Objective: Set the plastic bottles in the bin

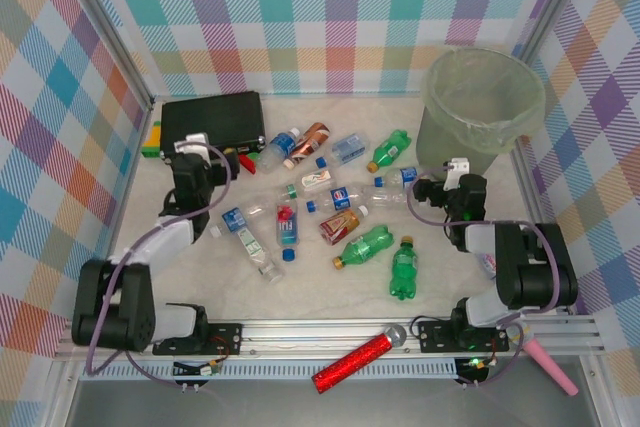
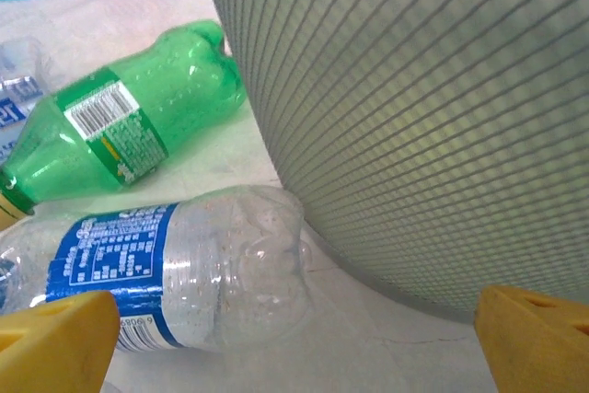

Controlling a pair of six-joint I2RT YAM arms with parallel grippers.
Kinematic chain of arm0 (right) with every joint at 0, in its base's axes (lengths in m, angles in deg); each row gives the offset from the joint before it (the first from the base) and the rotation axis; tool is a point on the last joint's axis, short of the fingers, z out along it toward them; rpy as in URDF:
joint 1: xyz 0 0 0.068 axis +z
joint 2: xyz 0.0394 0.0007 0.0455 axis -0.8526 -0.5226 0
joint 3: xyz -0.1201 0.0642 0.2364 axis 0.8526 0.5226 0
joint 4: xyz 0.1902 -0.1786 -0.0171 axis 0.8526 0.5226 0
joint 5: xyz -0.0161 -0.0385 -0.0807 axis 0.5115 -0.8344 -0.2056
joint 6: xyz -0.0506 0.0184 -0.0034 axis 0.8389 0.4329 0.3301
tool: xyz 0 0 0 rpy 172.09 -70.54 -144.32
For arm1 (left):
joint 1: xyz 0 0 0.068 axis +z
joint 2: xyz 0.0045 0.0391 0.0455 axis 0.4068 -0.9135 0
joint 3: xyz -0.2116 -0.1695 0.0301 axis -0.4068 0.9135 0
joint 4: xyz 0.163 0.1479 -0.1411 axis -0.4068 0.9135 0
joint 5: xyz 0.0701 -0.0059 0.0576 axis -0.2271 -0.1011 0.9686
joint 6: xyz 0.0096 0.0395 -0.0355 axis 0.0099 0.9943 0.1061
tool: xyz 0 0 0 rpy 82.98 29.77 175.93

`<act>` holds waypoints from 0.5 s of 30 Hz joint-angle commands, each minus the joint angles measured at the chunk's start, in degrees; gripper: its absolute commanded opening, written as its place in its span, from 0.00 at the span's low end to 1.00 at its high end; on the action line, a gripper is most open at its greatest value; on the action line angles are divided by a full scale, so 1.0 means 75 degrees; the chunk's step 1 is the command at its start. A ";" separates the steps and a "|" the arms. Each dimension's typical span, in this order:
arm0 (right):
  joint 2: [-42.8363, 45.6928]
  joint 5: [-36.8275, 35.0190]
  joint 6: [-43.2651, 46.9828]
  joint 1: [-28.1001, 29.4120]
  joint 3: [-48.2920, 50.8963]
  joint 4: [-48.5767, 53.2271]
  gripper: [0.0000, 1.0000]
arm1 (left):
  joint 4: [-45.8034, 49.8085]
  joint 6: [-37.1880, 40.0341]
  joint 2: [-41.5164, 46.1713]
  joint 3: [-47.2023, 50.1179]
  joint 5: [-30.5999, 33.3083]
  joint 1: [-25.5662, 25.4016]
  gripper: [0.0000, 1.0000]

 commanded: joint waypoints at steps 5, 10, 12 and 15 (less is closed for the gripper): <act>0.2340 -0.0708 -0.1447 0.0004 -0.0811 0.3180 0.99 | 0.5760 -0.2188 0.0721 -0.3015 0.1277 0.0074 1.00; 0.3962 -0.1063 -0.3391 0.0004 -0.1340 0.5710 0.99 | 0.6702 -0.2453 0.1095 -0.3208 0.0017 0.0074 1.00; 0.4503 -0.1448 -0.4429 -0.0009 -0.1577 0.6954 0.99 | 0.6735 -0.2599 0.1358 -0.3021 -0.0644 0.0071 1.00; 0.5302 -0.0941 -0.4681 -0.0012 -0.1515 0.7287 0.99 | 0.6680 -0.3006 0.1770 -0.2682 -0.1478 0.0013 1.00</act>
